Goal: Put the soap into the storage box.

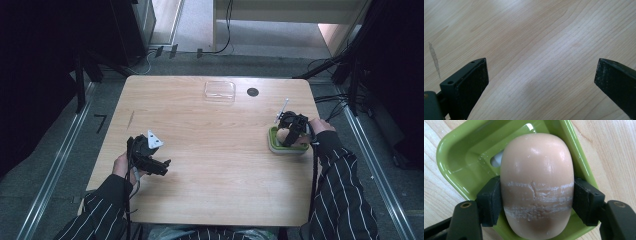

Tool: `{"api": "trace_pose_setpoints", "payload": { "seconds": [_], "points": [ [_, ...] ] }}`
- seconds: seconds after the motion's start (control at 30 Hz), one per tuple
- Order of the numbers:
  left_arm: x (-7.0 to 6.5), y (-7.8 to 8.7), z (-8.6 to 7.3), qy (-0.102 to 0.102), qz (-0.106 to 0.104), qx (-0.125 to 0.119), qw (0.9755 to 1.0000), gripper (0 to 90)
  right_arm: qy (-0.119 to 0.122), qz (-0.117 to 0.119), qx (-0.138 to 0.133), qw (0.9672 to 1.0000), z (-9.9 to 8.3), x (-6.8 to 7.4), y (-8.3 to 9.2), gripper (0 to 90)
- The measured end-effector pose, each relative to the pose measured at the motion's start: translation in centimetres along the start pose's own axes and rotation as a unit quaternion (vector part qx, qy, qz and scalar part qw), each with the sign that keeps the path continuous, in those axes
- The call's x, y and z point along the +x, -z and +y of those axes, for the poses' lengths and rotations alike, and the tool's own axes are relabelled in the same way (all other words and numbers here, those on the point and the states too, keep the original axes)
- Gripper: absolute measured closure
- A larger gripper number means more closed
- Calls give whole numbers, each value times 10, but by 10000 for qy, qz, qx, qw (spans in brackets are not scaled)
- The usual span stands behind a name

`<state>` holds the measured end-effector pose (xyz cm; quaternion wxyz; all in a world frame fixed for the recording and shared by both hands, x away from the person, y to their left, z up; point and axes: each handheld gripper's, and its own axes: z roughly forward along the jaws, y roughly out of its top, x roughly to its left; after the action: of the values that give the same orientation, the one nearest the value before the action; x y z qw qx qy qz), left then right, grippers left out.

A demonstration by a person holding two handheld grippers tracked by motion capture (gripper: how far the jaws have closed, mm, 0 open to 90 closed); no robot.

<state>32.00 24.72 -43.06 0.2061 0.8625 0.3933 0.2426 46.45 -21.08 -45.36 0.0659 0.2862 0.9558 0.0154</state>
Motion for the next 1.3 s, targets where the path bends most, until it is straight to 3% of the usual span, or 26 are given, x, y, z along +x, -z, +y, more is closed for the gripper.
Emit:
{"api": "trace_pose_setpoints", "payload": {
  "seconds": [0.67,1.3],
  "points": [
    [-1,1,1,1,-7,-5,10000,0,-155,76,96,9998,-2,-4,1,303],
    [-1,1,0,0,2,-9,10000,0,-700,89,-142,9974,0,-4,13,208]
  ]
}}
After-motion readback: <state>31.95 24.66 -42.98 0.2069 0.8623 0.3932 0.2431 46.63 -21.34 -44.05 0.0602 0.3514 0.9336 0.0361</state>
